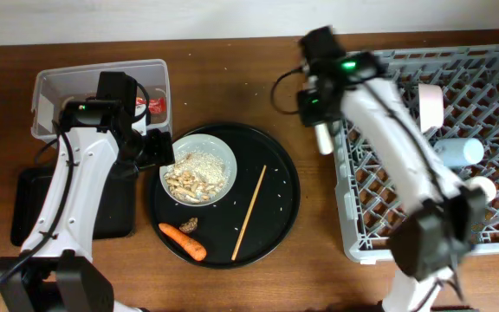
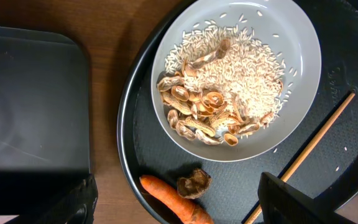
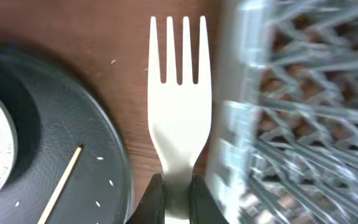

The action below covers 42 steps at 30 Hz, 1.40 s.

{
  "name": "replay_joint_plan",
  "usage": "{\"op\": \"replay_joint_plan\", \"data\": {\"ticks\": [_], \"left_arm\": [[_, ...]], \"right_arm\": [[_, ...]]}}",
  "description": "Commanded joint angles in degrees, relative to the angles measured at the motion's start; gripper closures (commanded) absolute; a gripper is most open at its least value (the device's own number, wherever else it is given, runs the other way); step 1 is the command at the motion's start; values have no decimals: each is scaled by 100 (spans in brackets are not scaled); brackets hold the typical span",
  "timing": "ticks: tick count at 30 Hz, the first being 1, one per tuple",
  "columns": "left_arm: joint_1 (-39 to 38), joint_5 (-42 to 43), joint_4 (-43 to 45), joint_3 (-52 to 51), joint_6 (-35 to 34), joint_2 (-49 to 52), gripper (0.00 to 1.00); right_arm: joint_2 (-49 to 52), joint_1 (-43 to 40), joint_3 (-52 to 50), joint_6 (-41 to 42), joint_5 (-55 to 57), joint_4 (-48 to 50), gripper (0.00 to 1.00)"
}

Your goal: Sort waste into correct bins and load items into the dishwasher rack

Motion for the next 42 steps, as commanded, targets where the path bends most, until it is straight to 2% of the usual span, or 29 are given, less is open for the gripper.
{"op": "replay_joint_plan", "data": {"ticks": [1,4,10,13,14,15,18,21,22,25,27,28,32,37,39,40,42], "left_arm": [[15,-44,-11,15,11,7,18],[15,-44,4,15,11,7,18],[15,-42,7,15,11,7,18],[13,-42,4,15,11,7,18],[15,-42,4,15,11,7,18],[13,-42,4,15,11,7,18],[13,-42,2,15,11,7,18],[15,-42,2,15,11,7,18],[13,-42,4,15,9,7,18],[13,-42,7,15,11,7,18],[15,-42,7,15,9,7,18],[13,-42,4,15,9,7,18],[13,-42,7,15,9,7,18],[15,-39,4,15,9,7,17],[13,-39,4,15,9,7,17],[13,-39,4,15,9,7,18],[13,-39,4,15,9,7,17]], "right_arm": [[-216,-684,37,92,0,-645,96],[-210,-1165,-525,85,-343,-905,96],[-205,-1154,-1976,-173,-660,-46,96],[-203,-1158,-2345,-175,-636,219,94],[-205,-1158,-2345,-175,-636,214,80],[-243,-1158,-2288,-175,-638,181,75],[-595,-1152,-1685,-170,-643,-168,66],[-933,-992,-1130,-166,-1165,-509,64],[-1016,-743,-1128,105,-1731,-544,64],[-887,240,-1196,1121,-1884,-452,64],[-695,990,-1397,1803,-1845,-101,51],[-586,1292,-1574,2214,-1790,120,50],[83,2223,-2507,3427,-1646,1434,50],[1019,2603,-2756,3757,-1469,1853,52],[1237,2638,-2756,3849,-1429,1823,60],[1270,2638,-2769,3866,-1427,1827,73],[1283,2636,-2771,3888,-1410,1825,88]]}}
